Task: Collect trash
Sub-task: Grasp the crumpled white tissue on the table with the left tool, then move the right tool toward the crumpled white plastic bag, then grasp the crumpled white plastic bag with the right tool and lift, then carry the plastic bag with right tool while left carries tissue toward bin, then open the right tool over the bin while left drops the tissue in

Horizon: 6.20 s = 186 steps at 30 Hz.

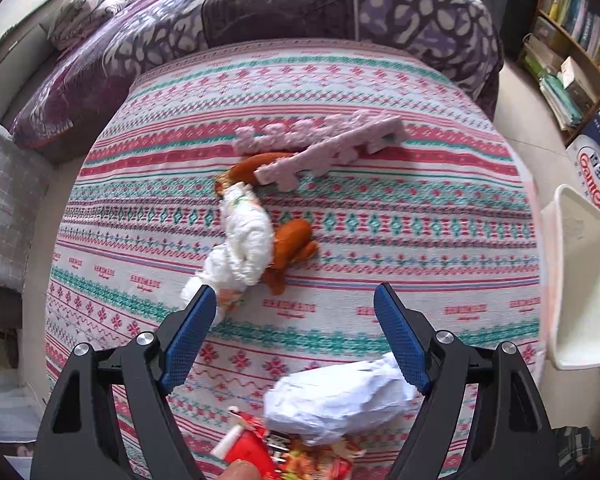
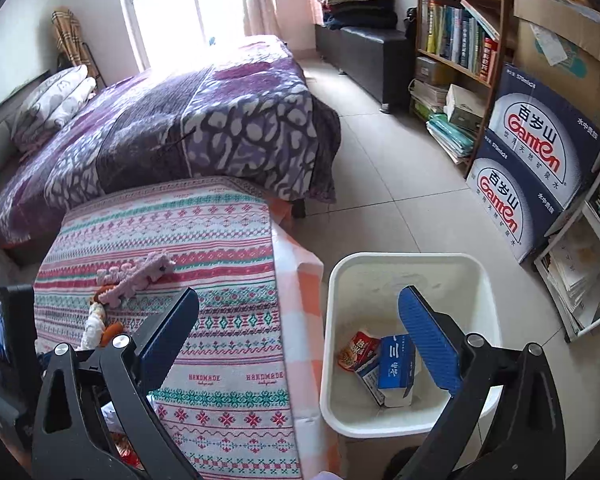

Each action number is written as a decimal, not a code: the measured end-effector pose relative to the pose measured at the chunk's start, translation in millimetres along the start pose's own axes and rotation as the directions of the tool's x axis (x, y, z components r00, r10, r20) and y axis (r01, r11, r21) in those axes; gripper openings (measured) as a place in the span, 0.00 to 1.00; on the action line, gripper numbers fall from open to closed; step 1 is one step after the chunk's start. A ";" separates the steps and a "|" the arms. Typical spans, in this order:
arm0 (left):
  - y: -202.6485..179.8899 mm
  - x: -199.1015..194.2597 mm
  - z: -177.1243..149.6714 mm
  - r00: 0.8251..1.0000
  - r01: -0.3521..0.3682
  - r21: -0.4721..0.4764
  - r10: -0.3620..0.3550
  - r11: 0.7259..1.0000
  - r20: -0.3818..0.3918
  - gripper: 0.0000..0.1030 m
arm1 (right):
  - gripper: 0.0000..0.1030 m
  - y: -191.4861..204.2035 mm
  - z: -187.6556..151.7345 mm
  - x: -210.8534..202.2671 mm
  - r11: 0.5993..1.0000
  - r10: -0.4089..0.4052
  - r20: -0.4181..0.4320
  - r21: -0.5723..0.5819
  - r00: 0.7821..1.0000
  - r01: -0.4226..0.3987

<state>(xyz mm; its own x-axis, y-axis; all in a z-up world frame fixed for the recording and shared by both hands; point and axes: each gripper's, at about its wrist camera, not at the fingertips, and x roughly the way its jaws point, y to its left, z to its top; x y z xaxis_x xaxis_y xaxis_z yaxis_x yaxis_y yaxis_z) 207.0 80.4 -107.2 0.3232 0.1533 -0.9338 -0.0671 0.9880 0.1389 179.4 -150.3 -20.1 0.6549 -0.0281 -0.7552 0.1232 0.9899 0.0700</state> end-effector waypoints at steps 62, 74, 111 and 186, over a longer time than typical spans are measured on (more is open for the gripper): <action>180.2 -85.4 -39.3 0.917 -0.022 -0.358 0.162 0.933 0.365 0.36 | 0.41 210.2 -33.8 14.7 0.879 0.332 -0.046 -0.347 0.942 -0.327; 164.5 -133.4 -48.3 0.821 0.001 -0.453 0.258 0.892 0.509 0.36 | 0.42 176.1 -20.5 -28.3 0.934 0.289 0.154 -0.262 0.945 -0.242; 79.9 -137.7 -24.9 0.827 0.076 -0.363 0.145 0.929 0.543 0.36 | 0.43 83.9 3.5 -39.5 0.981 0.176 0.239 -0.119 0.955 -0.151; -227.4 -135.1 -25.1 0.828 0.229 0.227 -0.312 0.947 0.467 0.37 | 0.92 -204.7 12.3 -68.6 0.899 -0.222 0.230 0.425 0.948 0.108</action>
<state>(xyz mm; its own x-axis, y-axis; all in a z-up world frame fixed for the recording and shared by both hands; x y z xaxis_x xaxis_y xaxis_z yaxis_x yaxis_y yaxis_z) 154.9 -165.4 -20.9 0.7288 -0.1727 -0.6626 0.2243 0.9745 -0.0073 118.5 -352.7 25.4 0.7643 -0.2783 -0.5817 0.4980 0.8278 0.2584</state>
